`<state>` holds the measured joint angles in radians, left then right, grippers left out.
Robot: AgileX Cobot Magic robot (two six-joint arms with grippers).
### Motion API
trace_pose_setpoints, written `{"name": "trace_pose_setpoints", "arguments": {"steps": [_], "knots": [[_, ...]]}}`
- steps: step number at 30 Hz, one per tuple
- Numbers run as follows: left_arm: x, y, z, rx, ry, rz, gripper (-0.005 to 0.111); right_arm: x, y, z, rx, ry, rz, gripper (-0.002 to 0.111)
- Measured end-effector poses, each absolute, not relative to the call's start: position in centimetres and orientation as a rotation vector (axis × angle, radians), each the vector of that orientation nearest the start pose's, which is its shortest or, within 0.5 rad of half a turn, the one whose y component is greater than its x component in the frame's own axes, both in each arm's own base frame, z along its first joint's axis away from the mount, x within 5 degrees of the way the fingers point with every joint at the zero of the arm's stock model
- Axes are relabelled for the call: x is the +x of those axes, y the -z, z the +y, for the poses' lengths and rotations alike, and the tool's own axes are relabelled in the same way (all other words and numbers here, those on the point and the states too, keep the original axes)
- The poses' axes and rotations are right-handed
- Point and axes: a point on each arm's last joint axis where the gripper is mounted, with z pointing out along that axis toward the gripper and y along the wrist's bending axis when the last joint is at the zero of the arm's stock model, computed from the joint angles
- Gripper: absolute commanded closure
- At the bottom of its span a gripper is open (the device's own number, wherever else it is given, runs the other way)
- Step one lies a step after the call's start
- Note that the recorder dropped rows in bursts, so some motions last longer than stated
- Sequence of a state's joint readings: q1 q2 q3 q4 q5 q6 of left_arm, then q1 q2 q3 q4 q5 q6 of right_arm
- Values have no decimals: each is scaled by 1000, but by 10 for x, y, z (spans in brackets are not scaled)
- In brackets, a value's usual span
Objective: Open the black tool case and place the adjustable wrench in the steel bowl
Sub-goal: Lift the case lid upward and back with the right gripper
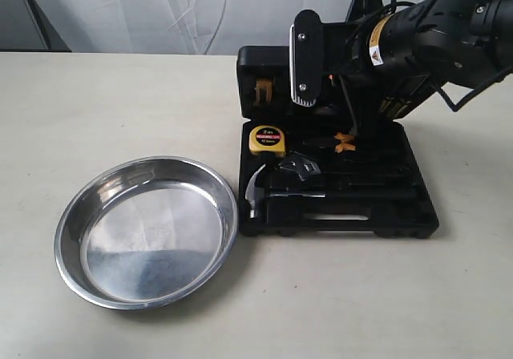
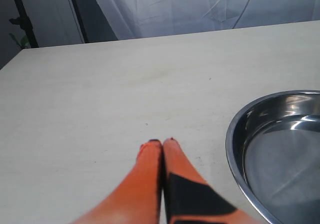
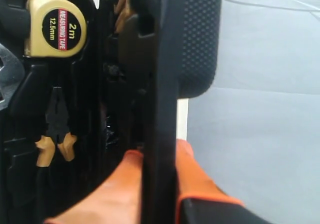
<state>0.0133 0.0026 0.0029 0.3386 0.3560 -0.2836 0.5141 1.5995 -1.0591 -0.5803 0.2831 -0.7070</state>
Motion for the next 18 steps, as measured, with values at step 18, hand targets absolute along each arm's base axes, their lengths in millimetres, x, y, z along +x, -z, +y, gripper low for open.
{"name": "trace_pose_setpoints", "arguments": {"steps": [18], "knots": [[53,-182,11,-62,-140,1826,107,265,-271,148,-1806,554,1733,109]]}}
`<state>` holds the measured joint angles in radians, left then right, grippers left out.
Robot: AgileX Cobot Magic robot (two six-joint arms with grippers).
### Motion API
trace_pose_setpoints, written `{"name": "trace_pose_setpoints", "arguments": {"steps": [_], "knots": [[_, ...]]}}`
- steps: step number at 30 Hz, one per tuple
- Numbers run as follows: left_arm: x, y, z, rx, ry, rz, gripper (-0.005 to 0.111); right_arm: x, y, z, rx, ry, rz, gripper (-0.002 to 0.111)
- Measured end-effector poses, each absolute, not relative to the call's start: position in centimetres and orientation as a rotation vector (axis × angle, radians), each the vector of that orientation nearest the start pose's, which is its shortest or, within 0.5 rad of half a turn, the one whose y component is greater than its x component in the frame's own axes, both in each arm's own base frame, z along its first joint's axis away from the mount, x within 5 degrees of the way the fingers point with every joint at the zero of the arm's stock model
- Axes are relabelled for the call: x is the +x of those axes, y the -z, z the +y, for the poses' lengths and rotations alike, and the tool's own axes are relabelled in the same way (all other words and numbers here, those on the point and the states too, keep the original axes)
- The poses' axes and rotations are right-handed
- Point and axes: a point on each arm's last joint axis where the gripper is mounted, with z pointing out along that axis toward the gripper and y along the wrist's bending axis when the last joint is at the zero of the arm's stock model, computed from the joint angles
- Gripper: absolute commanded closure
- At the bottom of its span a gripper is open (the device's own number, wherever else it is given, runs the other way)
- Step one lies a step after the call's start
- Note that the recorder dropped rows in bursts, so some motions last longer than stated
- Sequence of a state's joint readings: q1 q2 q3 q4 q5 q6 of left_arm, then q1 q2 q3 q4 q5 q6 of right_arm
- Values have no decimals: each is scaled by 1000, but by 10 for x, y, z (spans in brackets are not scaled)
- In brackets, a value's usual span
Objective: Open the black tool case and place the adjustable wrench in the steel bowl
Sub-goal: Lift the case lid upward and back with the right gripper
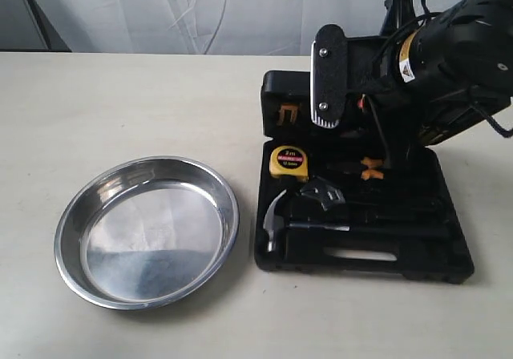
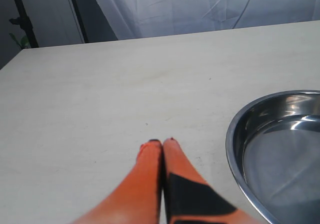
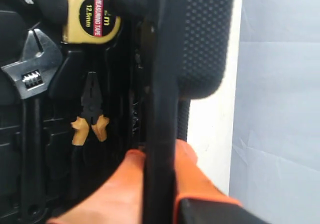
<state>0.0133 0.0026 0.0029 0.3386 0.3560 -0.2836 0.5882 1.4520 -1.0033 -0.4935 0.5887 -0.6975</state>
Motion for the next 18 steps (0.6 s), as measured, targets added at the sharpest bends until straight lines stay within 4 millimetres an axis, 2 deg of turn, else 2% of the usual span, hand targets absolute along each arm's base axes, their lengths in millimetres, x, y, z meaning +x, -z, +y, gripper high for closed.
{"name": "trace_pose_setpoints", "arguments": {"steps": [8,18], "knots": [[53,-182,11,-62,-140,1826,107,221,-285,155,-1884,486,1764,109],[53,-182,11,-62,-140,1826,107,210,-299,143,-1896,556,1764,109]]}}
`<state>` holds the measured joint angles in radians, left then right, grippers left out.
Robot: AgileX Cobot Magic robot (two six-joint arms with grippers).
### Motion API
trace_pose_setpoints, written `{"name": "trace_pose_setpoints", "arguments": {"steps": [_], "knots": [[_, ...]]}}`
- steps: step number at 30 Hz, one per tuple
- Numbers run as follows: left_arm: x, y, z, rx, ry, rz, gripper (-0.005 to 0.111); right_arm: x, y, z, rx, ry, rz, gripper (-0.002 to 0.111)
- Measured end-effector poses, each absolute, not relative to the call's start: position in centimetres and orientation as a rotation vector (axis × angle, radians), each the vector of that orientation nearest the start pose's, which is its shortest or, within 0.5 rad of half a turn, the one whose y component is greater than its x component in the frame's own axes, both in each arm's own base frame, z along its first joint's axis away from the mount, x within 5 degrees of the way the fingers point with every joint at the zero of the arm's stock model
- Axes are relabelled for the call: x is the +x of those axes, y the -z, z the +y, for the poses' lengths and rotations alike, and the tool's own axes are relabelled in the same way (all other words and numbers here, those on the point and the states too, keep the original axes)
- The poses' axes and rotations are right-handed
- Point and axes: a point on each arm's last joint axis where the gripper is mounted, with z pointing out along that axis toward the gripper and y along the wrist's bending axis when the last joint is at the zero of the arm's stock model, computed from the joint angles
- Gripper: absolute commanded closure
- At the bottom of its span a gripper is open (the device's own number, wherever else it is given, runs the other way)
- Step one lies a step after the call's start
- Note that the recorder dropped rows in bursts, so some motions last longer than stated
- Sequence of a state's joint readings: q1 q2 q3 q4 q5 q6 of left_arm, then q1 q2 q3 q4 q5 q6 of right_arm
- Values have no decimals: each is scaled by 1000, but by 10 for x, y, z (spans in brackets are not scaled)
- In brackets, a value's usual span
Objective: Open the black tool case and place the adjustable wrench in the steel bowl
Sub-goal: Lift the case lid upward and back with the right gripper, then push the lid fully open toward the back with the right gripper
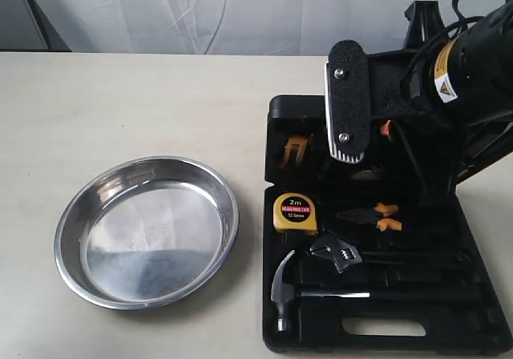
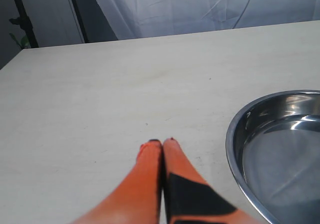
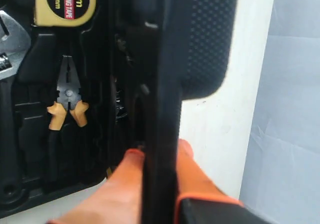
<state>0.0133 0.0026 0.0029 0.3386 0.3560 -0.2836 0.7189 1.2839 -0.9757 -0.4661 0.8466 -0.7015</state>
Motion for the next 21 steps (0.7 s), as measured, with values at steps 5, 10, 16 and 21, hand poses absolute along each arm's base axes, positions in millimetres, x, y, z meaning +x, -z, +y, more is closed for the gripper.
{"name": "trace_pose_setpoints", "arguments": {"steps": [5,10,16,21], "knots": [[53,-182,11,-62,-140,1826,107,214,-302,147,-1895,589,1652,109],[53,-182,11,-62,-140,1826,107,218,-306,148,-1898,646,1570,109],[53,-182,11,-62,-140,1826,107,219,-306,149,-1901,646,1561,109],[53,-182,11,-62,-140,1826,107,224,-298,154,-1905,626,1574,109]]}}
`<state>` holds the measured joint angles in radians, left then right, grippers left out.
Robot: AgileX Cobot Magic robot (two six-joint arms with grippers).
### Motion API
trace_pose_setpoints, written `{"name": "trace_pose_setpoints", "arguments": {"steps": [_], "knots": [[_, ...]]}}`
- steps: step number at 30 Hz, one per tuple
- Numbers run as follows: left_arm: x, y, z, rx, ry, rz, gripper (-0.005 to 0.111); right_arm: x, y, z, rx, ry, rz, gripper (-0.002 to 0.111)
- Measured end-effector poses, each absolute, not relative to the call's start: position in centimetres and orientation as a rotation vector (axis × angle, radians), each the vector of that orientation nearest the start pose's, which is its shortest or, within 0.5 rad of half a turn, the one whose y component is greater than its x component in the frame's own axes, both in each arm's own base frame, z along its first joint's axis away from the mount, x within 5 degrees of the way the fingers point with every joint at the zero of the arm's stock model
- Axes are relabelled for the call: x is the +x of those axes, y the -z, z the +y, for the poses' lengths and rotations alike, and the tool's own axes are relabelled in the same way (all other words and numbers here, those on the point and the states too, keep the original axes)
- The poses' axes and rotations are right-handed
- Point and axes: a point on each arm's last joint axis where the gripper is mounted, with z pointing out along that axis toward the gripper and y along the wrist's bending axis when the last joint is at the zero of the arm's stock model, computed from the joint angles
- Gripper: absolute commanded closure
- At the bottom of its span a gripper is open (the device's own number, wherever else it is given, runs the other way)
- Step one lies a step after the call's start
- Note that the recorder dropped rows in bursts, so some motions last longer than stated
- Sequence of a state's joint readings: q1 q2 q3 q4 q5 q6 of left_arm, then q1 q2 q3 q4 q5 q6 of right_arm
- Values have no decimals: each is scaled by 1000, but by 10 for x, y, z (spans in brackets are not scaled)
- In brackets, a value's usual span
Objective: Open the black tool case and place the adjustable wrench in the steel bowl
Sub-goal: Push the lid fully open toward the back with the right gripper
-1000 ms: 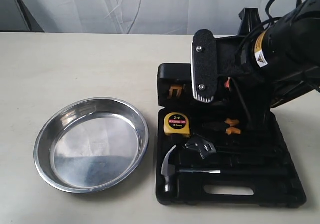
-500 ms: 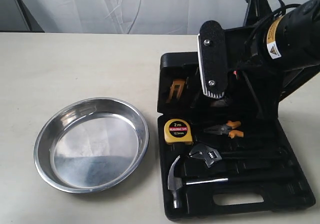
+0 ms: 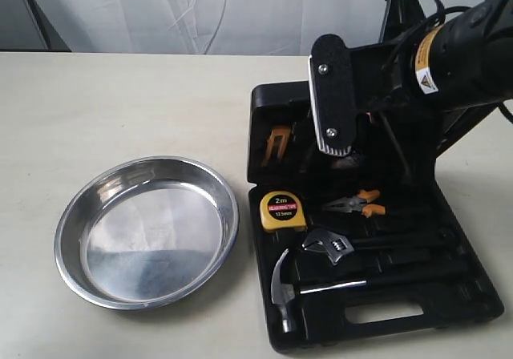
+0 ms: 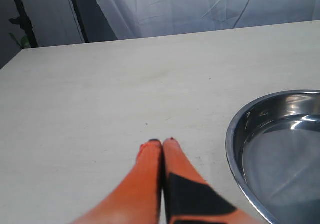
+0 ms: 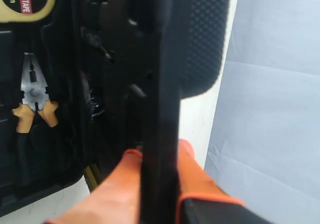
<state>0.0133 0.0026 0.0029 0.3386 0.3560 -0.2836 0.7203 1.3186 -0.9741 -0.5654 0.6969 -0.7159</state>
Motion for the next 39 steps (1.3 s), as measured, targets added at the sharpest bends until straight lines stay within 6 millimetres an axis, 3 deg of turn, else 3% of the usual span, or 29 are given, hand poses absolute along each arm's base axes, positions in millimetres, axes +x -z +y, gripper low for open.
{"name": "trace_pose_setpoints", "arguments": {"steps": [10,11,13,14,16,23,27,39], "knots": [[53,-182,11,-62,-140,1826,107,231,-287,163,-1909,602,1574,108],[53,-182,11,-62,-140,1826,107,232,-286,164,-1905,600,1575,106],[53,-182,11,-62,-140,1826,107,234,-285,166,-1883,587,1579,88],[53,-182,11,-62,-140,1826,107,234,-284,167,-1878,582,1579,73],[53,-182,11,-62,-140,1826,107,237,-286,171,-1849,568,1555,67],[53,-182,11,-62,-140,1826,107,252,-283,175,-1796,691,1472,67],[53,-182,11,-62,-140,1826,107,273,-277,174,-1705,693,1461,67],[53,-182,11,-62,-140,1826,107,316,-260,147,-1570,644,1518,67]]}}
